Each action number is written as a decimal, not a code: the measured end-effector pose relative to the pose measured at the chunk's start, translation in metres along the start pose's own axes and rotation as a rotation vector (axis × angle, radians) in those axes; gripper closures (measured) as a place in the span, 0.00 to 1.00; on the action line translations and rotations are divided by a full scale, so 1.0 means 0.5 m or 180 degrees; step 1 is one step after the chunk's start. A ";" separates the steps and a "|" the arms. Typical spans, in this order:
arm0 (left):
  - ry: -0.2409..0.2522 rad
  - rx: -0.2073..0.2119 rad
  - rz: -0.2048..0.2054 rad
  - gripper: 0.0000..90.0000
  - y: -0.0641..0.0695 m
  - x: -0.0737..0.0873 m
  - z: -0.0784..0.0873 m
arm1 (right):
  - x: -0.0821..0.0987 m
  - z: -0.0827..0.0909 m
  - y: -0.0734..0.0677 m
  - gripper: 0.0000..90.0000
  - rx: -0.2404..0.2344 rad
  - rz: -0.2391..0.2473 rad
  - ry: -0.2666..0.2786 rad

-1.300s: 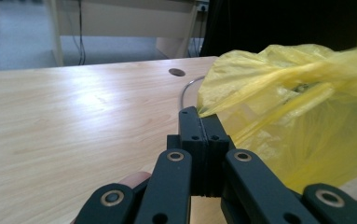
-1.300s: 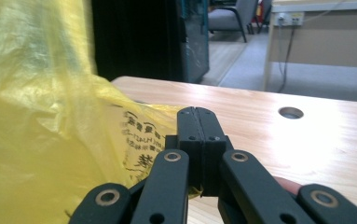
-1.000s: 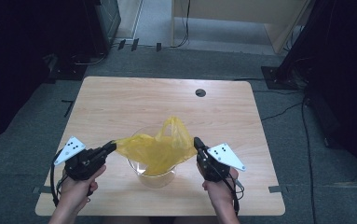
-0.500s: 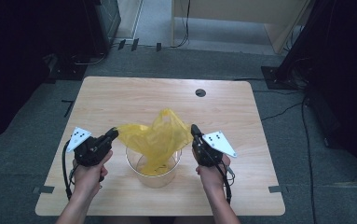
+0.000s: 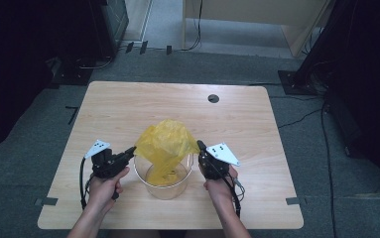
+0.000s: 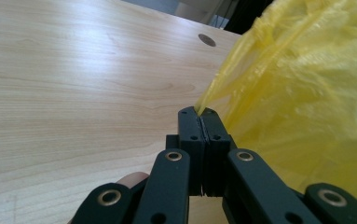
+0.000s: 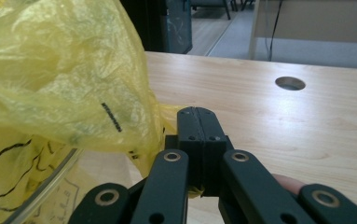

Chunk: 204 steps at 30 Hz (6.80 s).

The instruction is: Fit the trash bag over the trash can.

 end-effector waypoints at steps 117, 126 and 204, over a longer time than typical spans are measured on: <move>0.0490 0.0198 -0.0694 0.28 0.182 -0.073 0.162 | -0.025 0.136 -0.229 0.82 -0.1146 0.0068 0.0010; 0.0482 0.0196 -0.0584 0.86 0.155 -0.060 0.153 | -0.034 0.150 -0.225 0.78 -0.1264 0.0165 0.0055; 0.0635 -0.0049 -0.0499 0.62 0.125 -0.027 0.235 | 0.022 0.154 -0.038 1.00 -0.0207 0.0028 -0.0338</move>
Point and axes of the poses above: each handheld gripper's, and its own axes: z roughly backward along the jaws, x roughly out of its underside, y roughly to its right, the point moved 5 cm from there along -z, roughly forward along the jaws, and after that the axes turned 7 degrees about y, right-handed, at the moved point
